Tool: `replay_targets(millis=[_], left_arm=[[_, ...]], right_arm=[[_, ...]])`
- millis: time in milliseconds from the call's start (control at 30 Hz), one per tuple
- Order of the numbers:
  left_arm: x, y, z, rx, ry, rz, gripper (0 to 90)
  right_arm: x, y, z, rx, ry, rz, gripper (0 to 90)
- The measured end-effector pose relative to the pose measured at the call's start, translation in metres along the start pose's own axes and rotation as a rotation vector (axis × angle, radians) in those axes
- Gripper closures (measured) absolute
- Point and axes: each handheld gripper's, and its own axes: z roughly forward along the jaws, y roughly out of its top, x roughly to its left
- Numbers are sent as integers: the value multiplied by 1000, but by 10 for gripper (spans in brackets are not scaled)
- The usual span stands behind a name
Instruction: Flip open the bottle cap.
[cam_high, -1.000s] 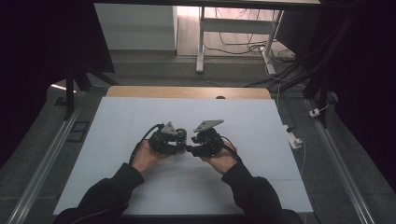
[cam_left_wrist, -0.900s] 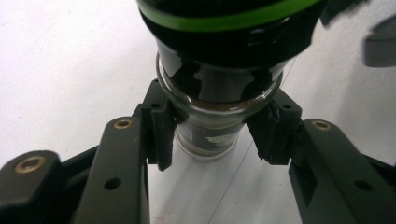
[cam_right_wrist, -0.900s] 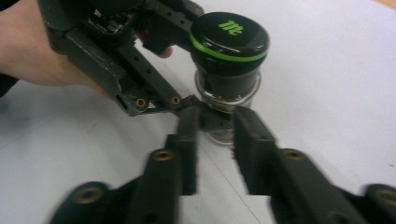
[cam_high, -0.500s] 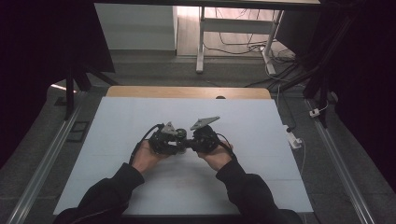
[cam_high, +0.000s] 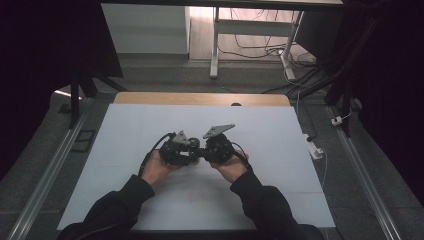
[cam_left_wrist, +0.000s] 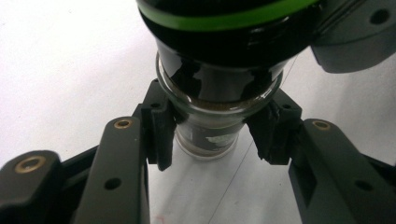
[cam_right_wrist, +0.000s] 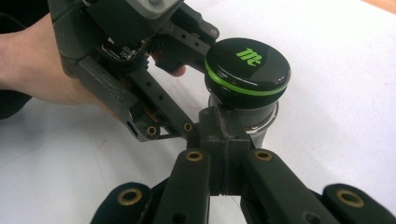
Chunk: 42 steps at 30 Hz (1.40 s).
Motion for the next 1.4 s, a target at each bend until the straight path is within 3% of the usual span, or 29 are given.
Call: replay_targets(millis=[300, 800, 1400], left_arm=[[0, 0, 0, 2, 2, 6, 536], [-1, 0, 0, 3, 5, 5, 536], [-1, 0, 0, 3, 5, 4, 535]], right_arm=[[4, 3, -4, -14, -8, -21, 897], [-1, 9, -7, -48, 2, 13, 897], [-7, 21, -8, -64, -10, 8, 897]])
